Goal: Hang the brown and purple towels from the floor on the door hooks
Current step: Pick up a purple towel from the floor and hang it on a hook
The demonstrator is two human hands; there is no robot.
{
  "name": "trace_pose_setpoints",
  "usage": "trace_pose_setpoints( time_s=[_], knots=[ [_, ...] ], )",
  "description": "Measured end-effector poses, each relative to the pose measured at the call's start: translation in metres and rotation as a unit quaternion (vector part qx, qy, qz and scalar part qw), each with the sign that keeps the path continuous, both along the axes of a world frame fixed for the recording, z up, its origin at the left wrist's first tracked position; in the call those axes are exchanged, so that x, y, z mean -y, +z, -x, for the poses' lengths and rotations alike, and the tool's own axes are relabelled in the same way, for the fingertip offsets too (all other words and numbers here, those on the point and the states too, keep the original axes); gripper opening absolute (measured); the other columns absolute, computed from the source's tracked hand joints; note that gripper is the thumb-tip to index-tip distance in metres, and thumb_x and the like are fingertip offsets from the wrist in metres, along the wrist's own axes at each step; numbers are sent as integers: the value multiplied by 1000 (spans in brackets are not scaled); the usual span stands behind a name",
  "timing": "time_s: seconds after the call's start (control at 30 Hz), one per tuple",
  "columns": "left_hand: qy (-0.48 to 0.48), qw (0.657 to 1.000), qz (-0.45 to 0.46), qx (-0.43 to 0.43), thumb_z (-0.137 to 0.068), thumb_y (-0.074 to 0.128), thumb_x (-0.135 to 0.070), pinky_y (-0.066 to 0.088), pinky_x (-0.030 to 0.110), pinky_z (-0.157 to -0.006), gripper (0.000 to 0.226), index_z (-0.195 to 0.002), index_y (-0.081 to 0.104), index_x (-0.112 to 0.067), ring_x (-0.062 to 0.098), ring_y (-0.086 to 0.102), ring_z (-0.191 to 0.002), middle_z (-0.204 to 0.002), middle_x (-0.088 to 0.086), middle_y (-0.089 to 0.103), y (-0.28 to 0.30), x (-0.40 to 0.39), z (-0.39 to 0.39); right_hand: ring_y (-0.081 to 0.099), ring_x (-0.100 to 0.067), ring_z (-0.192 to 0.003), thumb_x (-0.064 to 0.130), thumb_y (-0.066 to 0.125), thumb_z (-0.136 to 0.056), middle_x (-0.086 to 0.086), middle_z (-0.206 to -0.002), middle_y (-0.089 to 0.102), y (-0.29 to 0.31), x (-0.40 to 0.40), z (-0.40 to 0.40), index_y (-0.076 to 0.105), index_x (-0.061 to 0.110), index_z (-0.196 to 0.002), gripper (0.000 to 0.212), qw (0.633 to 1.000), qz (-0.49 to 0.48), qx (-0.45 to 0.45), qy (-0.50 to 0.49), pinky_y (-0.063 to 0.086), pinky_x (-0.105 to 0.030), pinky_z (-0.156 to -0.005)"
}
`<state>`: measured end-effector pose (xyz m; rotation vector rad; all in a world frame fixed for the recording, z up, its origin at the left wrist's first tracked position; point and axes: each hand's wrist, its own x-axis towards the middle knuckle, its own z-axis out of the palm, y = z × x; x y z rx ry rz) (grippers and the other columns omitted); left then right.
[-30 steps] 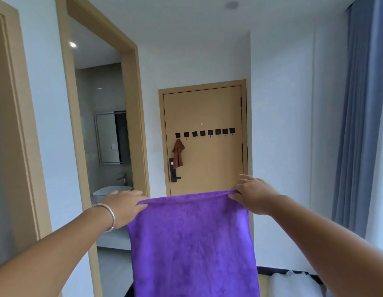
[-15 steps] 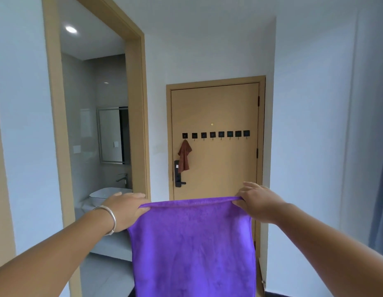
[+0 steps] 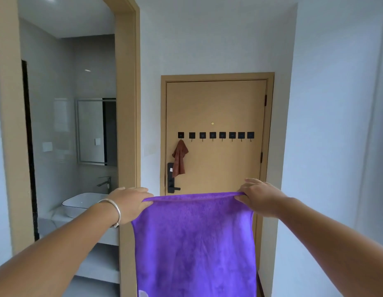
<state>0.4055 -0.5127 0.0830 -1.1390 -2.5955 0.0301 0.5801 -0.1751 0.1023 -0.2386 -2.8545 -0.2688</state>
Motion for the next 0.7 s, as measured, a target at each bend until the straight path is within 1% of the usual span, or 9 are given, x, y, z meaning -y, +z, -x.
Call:
trace_pose_setpoints(
  time_s=[0.07, 0.17, 0.3, 0.4, 0.47, 0.57, 0.7],
  knots=[
    [-6, 1000, -5, 2, -102, 23, -42, 38, 34, -92, 33, -98, 56, -36, 9, 51, -93, -94, -13, 50, -3, -6, 29, 18, -13, -145, 53, 23, -101, 11, -139, 51, -3, -6, 25, 55, 27, -130, 50, 1000, 0, 1, -2, 22, -36, -116],
    [-15, 1000, -5, 9, -102, 23, -42, 40, 34, -92, 35, -104, 57, -38, 7, 52, -94, -98, -14, 52, -7, -18, 68, 17, -12, -145, 53, 24, -101, 12, -137, 51, -10, -20, 61, 56, 28, -129, 49, 1000, 6, 4, -5, 21, -33, -115],
    [-9, 1000, 5, 7, -102, 21, -42, 39, 30, -87, 36, -97, 57, -37, 6, 51, -89, -94, -13, 52, -11, -43, 122, 17, -12, -145, 53, 25, -101, 12, -136, 52, -19, -45, 115, 56, 27, -128, 49, 1000, 16, 7, -5, 21, -33, -114],
    [4, 1000, 10, 8, -101, 21, -42, 38, 31, -87, 37, -98, 57, -35, 7, 51, -91, -94, -13, 51, -14, -69, 164, 17, -11, -145, 52, 25, -101, 13, -136, 52, -22, -72, 160, 56, 28, -127, 48, 1000, 18, 2, 4, 22, -32, -113],
    [9, 1000, 26, 10, -101, 21, -43, 38, 32, -91, 37, -106, 57, -38, 9, 51, -99, -102, -14, 53, -11, -88, 192, 17, -10, -145, 51, 26, -101, 14, -135, 52, -21, -92, 189, 56, 28, -127, 46, 1000, 22, -3, 10, 23, -32, -113],
    [22, 999, 26, 7, -101, 22, -45, 38, 34, -99, 39, -119, 56, -39, 13, 51, -114, -121, -12, 55, -4, -124, 240, 17, -10, -145, 49, 26, -102, 14, -134, 52, -18, -129, 232, 56, 28, -127, 44, 999, 26, -15, 23, 24, -32, -113],
    [33, 999, 15, 12, -99, 21, -50, 41, 36, -99, 41, -119, 55, -40, 13, 51, -116, -126, -9, 55, 3, -173, 300, 16, -9, -145, 49, 26, -102, 14, -132, 53, -10, -178, 287, 57, 27, -125, 44, 999, 32, -24, 35, 24, -31, -113]
  ],
)
